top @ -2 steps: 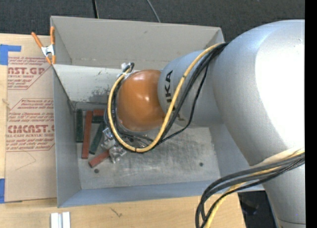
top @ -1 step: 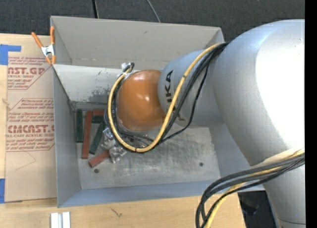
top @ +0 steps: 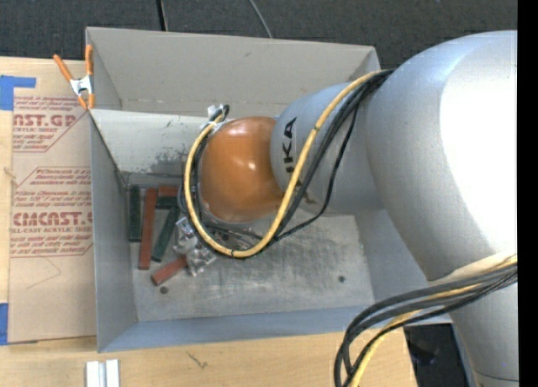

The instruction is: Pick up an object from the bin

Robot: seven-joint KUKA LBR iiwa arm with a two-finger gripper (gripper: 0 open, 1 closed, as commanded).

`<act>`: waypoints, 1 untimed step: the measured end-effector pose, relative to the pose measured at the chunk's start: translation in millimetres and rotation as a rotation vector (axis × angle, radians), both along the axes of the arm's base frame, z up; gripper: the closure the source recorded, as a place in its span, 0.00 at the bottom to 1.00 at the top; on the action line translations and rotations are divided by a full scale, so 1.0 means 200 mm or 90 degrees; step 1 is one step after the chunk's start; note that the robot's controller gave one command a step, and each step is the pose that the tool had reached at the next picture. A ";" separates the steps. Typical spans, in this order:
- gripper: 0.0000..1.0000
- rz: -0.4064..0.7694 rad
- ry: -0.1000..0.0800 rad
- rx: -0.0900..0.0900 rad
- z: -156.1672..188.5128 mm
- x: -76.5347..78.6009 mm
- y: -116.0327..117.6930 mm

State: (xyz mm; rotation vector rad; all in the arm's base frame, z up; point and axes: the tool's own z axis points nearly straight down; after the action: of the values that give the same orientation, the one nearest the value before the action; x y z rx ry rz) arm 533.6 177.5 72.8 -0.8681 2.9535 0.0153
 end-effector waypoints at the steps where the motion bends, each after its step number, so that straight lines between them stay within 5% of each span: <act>1: 1.00 0.001 0.022 -0.011 0.04 -0.03 -0.01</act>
Offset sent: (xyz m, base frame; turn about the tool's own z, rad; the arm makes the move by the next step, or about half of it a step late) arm 0.0000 0.0001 0.0667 0.0003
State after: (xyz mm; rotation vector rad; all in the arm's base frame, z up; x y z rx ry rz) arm 528.6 175.3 81.4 -0.8820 2.9883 0.0056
